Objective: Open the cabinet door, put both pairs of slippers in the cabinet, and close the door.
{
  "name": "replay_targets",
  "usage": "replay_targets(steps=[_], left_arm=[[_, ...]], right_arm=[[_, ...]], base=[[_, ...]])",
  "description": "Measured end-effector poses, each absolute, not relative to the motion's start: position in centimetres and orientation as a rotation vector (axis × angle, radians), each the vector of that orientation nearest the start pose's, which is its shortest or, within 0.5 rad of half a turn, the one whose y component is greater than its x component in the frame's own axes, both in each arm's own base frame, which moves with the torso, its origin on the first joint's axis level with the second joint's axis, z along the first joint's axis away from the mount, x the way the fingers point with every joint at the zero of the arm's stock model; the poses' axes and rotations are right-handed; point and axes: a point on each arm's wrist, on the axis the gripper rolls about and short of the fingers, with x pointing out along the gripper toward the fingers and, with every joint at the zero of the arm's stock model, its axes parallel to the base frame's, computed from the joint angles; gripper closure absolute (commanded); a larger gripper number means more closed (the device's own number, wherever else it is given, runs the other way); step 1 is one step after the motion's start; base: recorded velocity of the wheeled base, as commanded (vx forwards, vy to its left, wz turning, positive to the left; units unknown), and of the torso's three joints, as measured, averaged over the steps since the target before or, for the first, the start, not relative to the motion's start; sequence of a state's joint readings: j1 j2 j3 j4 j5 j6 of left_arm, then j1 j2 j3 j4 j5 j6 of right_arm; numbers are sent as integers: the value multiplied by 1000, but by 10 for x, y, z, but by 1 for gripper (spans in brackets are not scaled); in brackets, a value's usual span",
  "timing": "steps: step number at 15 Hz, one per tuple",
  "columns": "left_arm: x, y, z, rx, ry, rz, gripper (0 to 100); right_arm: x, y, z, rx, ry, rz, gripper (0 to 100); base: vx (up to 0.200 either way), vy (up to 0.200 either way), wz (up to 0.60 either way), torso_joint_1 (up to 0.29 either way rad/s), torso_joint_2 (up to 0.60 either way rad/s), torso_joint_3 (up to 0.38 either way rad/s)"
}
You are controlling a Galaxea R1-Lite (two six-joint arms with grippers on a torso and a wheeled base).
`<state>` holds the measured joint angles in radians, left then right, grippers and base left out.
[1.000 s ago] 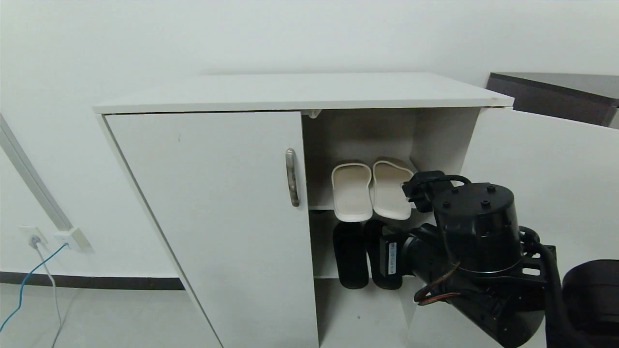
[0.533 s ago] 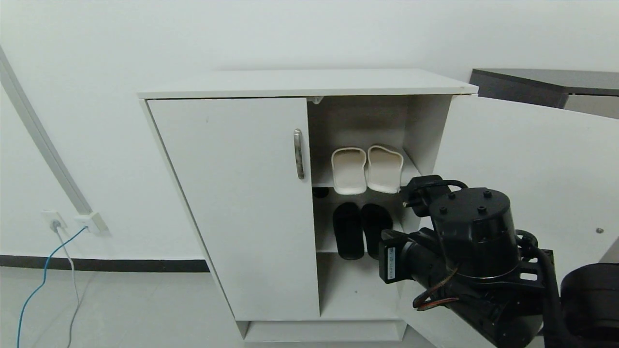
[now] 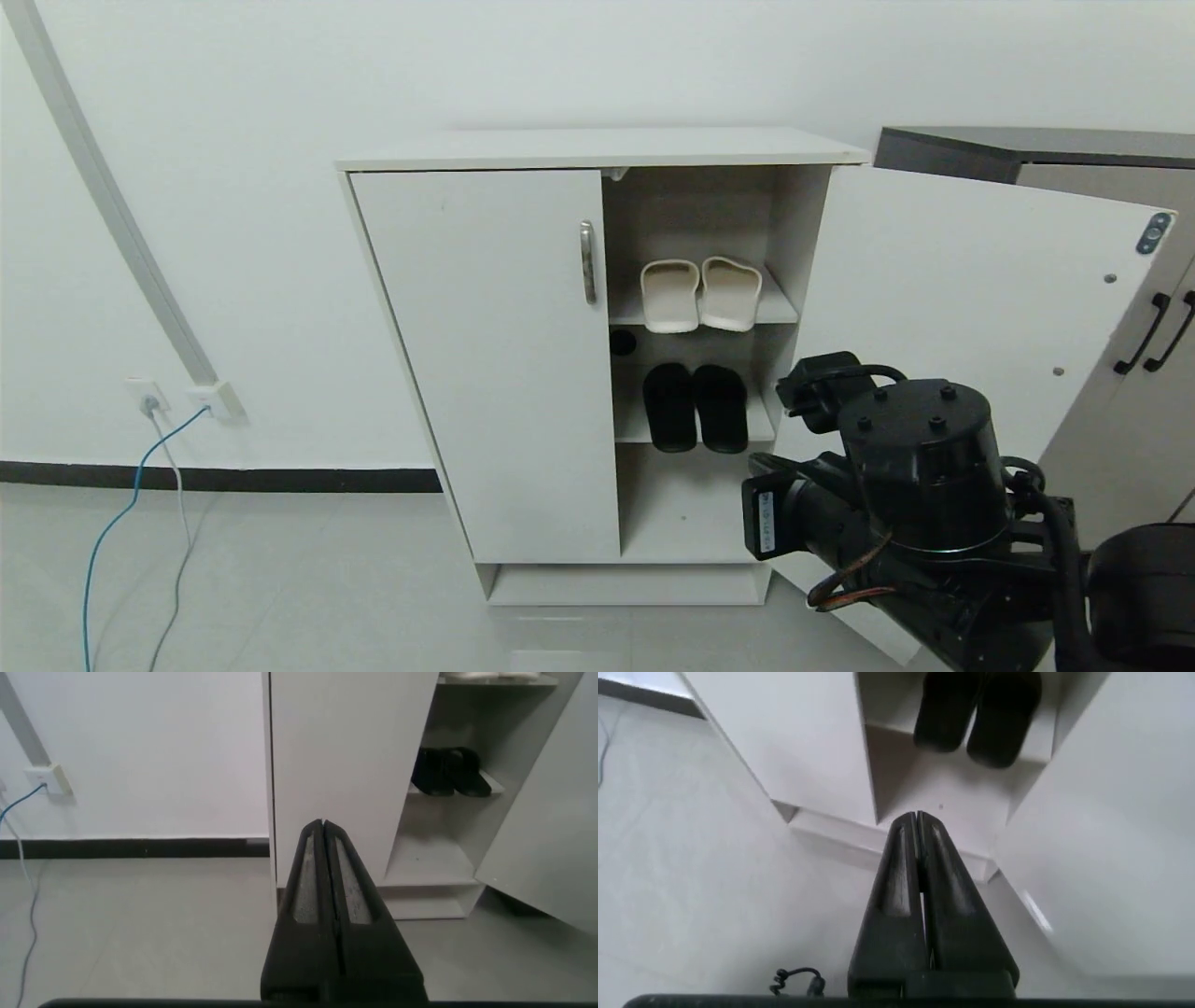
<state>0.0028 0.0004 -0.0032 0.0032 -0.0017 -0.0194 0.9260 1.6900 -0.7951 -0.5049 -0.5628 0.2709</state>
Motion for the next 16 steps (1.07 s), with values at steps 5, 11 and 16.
replay_targets(steps=[5, 11, 16], left_arm=[[-23, 0, 76, -20, 0, 1, 100], [-23, 0, 76, -20, 0, 1, 100], [-23, 0, 76, -20, 0, 1, 100]], right_arm=[[187, 228, 168, -14, 340, 312, 100], [188, 230, 165, -20, 346, 312, 100], [188, 229, 162, -31, 352, 309, 100]], base=[[0, 0, 0, 0, 0, 0], [0, 0, 0, 0, 0, 0], [0, 0, 0, 0, 0, 0]])
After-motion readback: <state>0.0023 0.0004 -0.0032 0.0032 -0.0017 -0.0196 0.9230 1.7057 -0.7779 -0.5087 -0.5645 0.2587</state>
